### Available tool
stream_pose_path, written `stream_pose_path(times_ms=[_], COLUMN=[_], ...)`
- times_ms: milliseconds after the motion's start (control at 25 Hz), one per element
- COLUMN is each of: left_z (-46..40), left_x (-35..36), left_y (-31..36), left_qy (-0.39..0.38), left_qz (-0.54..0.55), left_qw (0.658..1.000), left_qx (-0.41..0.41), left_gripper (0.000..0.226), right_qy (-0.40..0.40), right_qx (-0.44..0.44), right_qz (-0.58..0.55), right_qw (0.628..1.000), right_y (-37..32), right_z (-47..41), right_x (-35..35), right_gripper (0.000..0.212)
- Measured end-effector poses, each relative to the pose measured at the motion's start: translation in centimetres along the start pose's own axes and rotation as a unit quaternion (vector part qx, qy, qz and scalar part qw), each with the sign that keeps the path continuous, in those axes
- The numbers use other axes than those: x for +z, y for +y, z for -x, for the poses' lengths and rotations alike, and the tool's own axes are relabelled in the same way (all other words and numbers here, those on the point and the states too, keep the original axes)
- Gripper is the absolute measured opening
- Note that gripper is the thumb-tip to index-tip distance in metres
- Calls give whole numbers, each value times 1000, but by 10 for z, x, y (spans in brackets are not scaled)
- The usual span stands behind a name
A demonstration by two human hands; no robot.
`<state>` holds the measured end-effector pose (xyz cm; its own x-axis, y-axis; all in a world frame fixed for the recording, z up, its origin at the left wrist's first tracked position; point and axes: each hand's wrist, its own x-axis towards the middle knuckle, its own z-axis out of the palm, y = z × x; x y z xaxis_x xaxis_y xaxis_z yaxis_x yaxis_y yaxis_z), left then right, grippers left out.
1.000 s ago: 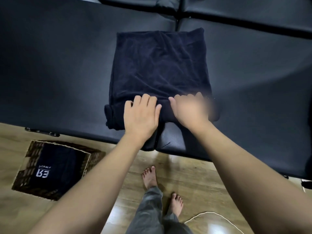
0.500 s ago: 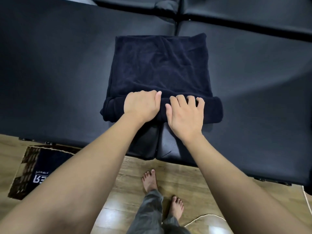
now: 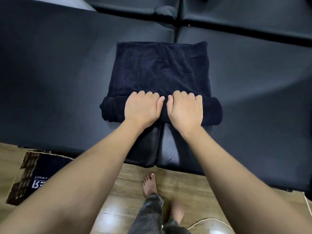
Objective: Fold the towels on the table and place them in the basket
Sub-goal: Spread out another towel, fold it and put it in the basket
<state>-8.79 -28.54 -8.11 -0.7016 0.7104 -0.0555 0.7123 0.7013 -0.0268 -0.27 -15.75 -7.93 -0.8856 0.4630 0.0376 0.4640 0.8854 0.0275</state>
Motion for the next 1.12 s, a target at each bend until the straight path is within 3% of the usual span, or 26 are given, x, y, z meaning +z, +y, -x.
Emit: stream_pose_path(times_ms=[80,200,240,400,640,760,960,1040,1120], left_z=[-17,-37,-36,20,-15,-42,-82,-75,-60], left_x=[-10,-13,-14,11,10,-2,-14,-12,-6], left_y=[-2,-5,-5,6,0,-11,-19,-20,-17], left_qy=[-71,-101,-91,66,74,7,-132,-97,-1], left_qz=[22,54,51,56,22,20,98,97,82], left_qw=[997,993,994,995,995,999,984,988,995], left_qx=[7,-28,-33,-51,-58,-27,-72,-63,-61], left_gripper=[55,60,60,45,50,51,57,52,48], right_qy=[60,88,98,134,59,83,127,148,143], right_qx=[5,-10,-13,-27,2,27,-19,-16,-14], right_qz=[-17,-28,-20,2,-8,-35,-33,-28,-25], right_qw=[998,996,995,991,998,996,991,988,989], right_y=[-4,-6,-5,0,-7,-7,-15,-13,-12], right_z=[25,27,19,-16,-38,-33,-21,-37,-53], right_x=[10,23,26,26,18,15,25,27,26], right_gripper=[41,46,45,47,44,39,38,33,35])
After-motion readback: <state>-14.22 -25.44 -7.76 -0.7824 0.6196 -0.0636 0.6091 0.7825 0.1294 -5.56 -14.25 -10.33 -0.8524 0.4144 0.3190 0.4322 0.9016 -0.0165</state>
